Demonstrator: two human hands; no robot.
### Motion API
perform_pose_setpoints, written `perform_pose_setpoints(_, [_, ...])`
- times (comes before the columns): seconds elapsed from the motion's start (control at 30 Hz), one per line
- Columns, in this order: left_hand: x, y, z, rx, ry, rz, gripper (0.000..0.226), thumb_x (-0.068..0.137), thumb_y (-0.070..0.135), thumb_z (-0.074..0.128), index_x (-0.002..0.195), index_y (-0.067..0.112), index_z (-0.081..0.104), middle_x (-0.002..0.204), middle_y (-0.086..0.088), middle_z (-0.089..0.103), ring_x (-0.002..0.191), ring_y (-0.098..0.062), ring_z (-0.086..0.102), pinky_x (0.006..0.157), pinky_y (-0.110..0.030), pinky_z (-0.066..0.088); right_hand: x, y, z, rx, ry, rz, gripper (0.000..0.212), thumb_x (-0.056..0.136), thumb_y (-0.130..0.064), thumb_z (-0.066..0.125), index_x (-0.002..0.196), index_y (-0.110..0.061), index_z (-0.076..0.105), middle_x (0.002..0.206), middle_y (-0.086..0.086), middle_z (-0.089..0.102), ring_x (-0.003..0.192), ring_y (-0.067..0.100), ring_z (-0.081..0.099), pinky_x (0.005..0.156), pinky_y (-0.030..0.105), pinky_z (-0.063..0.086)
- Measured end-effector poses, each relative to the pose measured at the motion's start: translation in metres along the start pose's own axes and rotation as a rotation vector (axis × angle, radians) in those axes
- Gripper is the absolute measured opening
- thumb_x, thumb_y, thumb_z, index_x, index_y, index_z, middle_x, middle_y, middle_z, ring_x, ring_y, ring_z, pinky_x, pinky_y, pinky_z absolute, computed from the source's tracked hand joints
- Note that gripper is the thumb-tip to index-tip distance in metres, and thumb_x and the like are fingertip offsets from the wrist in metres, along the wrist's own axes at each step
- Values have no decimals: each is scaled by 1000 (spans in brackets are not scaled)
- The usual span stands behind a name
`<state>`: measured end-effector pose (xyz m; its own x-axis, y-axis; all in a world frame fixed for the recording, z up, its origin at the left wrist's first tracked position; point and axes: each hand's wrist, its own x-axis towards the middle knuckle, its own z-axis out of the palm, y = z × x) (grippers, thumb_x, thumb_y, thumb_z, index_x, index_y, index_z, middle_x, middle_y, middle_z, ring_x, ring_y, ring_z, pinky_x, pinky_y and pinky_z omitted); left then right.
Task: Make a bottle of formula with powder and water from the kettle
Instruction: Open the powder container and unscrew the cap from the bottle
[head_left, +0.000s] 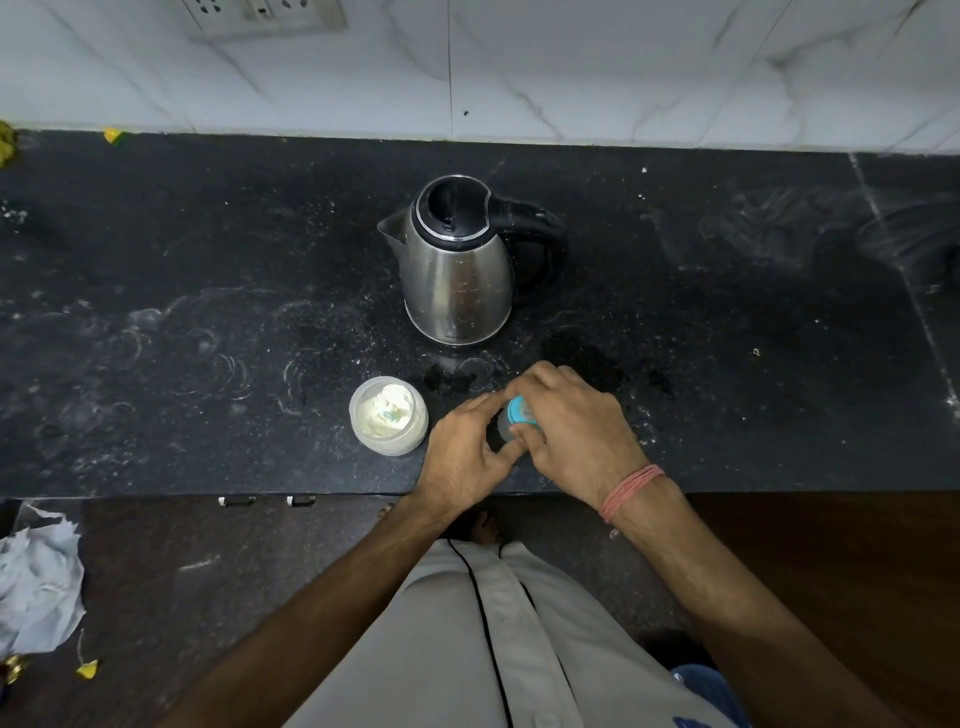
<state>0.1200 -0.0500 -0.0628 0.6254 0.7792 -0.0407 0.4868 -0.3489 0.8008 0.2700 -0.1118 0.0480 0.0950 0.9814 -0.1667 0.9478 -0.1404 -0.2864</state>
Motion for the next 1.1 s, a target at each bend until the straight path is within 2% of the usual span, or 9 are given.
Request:
perform_pose_setpoints(0.23, [0, 0, 0, 3, 4, 40, 62, 93, 36, 71, 154, 22, 66, 130, 7, 77, 111, -9, 72, 91, -36, 64, 4, -6, 9, 21, 58, 138, 49, 103, -46, 72, 139, -13, 61, 133, 5, 57, 120, 21, 63, 101, 35, 57])
perform_pose_setpoints(0.37, [0, 1, -1, -17, 4, 12, 56, 93, 44, 76, 144, 21, 71, 123, 7, 78, 93, -1, 65, 82, -27, 58, 6, 7, 5, 33, -60, -87, 48, 98, -14, 78, 143, -16, 64, 140, -1, 60, 132, 19, 51, 114, 32, 49])
perform_pose_setpoints(0.47, [0, 0, -1, -18, 12, 17, 49, 93, 43, 88, 134, 18, 75, 120, 7, 79, 92, 1, 64, 81, -17, 50, 7, 18, 0, 96, -158, -191, 58, 83, 6, 83, 131, -21, 68, 134, -6, 63, 130, 18, 51, 109, 38, 53])
perform_pose_setpoints(0.53, [0, -1, -1, 5, 7, 13, 56, 92, 36, 89, 142, 19, 72, 125, 5, 79, 93, -5, 70, 82, -17, 52, 7, 17, -3, 174, -142, -145, 61, 85, -4, 87, 136, -27, 63, 138, -10, 60, 133, 15, 50, 108, 41, 54])
perform_pose_setpoints(0.67, [1, 0, -3, -6, 8, 39, 64, 90, 33, 73, 153, 26, 66, 137, 8, 77, 120, -12, 74, 98, -38, 62, 11, 7, -6, -7, -24, 101, 64, 88, -65, 80, 136, -28, 58, 132, -7, 57, 121, 17, 58, 93, 43, 57])
perform_pose_setpoints(0.73, [0, 1, -4, -17, 1, 22, 64, 91, 44, 72, 152, 27, 67, 136, 9, 77, 118, -10, 73, 99, -36, 62, 14, 4, -9, -51, -44, 119, 57, 91, -60, 79, 131, -25, 60, 127, -3, 58, 115, 20, 64, 91, 42, 57])
perform_pose_setpoints(0.9, [1, -1, -2, -25, 0, -12, 45, 92, 47, 86, 126, 20, 75, 114, 11, 77, 79, 10, 62, 74, -22, 53, 15, 10, -16, 29, -206, -118, 51, 87, -7, 84, 127, -32, 64, 133, -13, 58, 124, 12, 46, 101, 39, 55])
perform_pose_setpoints(0.97, [1, -2, -1, -7, 0, -15, 48, 92, 43, 87, 131, 18, 75, 117, 9, 78, 83, 7, 66, 76, -23, 56, 13, 11, -17, 111, -205, -86, 52, 87, -13, 85, 127, -34, 59, 136, -14, 55, 125, 12, 47, 99, 38, 54])
perform_pose_setpoints(1.1, [2, 0, -4, -23, -10, 17, 63, 91, 38, 70, 152, 25, 67, 133, 8, 77, 103, -7, 74, 90, -39, 65, 16, 9, -13, -50, -67, 80, 62, 89, -63, 79, 136, -29, 56, 130, -8, 58, 117, 17, 61, 88, 39, 51])
